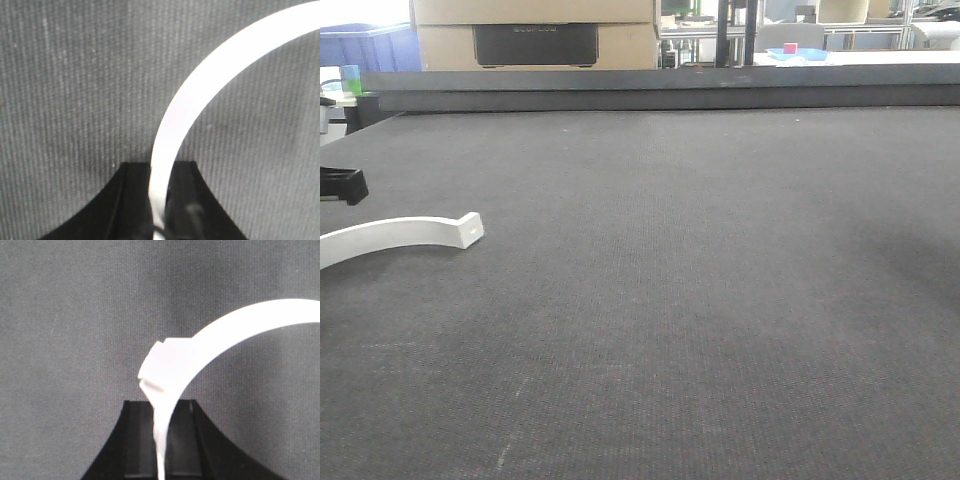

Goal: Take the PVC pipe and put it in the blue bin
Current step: 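Lift the pipe off the table with both grippers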

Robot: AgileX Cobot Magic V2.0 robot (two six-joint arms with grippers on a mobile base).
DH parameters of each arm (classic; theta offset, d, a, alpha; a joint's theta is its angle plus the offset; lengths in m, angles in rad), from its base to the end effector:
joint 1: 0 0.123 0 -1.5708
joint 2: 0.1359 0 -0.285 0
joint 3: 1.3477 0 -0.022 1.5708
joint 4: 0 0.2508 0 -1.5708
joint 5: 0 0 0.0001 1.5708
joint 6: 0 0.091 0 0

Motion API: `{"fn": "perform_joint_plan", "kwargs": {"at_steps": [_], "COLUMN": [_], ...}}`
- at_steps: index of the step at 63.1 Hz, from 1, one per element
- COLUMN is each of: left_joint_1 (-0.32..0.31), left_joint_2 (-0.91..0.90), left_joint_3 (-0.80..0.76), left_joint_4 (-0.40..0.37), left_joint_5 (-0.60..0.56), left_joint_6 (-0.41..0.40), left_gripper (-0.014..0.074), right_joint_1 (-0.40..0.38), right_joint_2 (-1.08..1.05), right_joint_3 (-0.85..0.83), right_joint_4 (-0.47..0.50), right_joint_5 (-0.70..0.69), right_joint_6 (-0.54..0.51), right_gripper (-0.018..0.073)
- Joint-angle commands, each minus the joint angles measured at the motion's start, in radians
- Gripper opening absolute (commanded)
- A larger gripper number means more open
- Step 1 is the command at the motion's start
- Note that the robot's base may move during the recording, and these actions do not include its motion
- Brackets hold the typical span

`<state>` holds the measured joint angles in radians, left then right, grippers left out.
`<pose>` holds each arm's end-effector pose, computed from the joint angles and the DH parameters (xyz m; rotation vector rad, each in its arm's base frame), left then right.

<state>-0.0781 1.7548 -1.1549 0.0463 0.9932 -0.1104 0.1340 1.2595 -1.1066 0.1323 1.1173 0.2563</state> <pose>0.3241 -0.0218 0.1989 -0.0127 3.0728 0.0512 0.2328 0.0423 0.3255 0.2174 2.7644 0.2830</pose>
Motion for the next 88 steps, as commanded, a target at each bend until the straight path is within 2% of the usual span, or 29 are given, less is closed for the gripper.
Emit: {"fn": "perform_joint_plan", "kwargs": {"at_steps": [1,17,32,54,64,73,77,88], "left_joint_1": [0.002,0.002,0.002,0.002,0.002,0.002,0.002,0.002], "left_joint_2": [-0.038,-0.264,-0.496,-0.759,-0.861,-0.968,-1.014,-1.099], "left_joint_3": [0.003,0.003,0.003,0.016,0.091,0.214,0.256,0.305], "left_joint_4": [-0.011,-0.064,-0.066,-0.066,-0.063,-0.063,-0.063,-0.063], "left_joint_5": [0.063,0.093,0.059,-0.185,-0.371,-0.525,-0.557,-0.549], "left_joint_6": [-0.005,-0.005,-0.005,-0.001,0.002,0.002,0.002,0.002], "left_gripper": [-0.0111,-0.0111,-0.0111,-0.0111,-0.0111,-0.0111,-0.0111,-0.0111], "right_joint_1": [0.0,0.0,0.0,0.0,0.0,0.0,0.0,0.0], "right_joint_2": [-0.027,-0.121,-0.228,-0.406,-0.515,-0.621,-0.656,-0.716], "right_joint_3": [-0.026,-0.058,-0.058,-0.035,0.096,0.22,0.259,0.271], "right_joint_4": [-0.001,-0.001,-0.031,-0.049,-0.082,-0.089,-0.089,-0.089], "right_joint_5": [0.007,-0.019,-0.157,-0.361,-0.533,-0.625,-0.639,-0.632], "right_joint_6": [-0.005,-0.016,-0.121,-0.222,-0.224,-0.224,-0.224,-0.224], "right_gripper": [-0.0168,-0.0168,-0.0168,-0.0168,-0.0168,-0.0168,-0.0168,-0.0168]}}
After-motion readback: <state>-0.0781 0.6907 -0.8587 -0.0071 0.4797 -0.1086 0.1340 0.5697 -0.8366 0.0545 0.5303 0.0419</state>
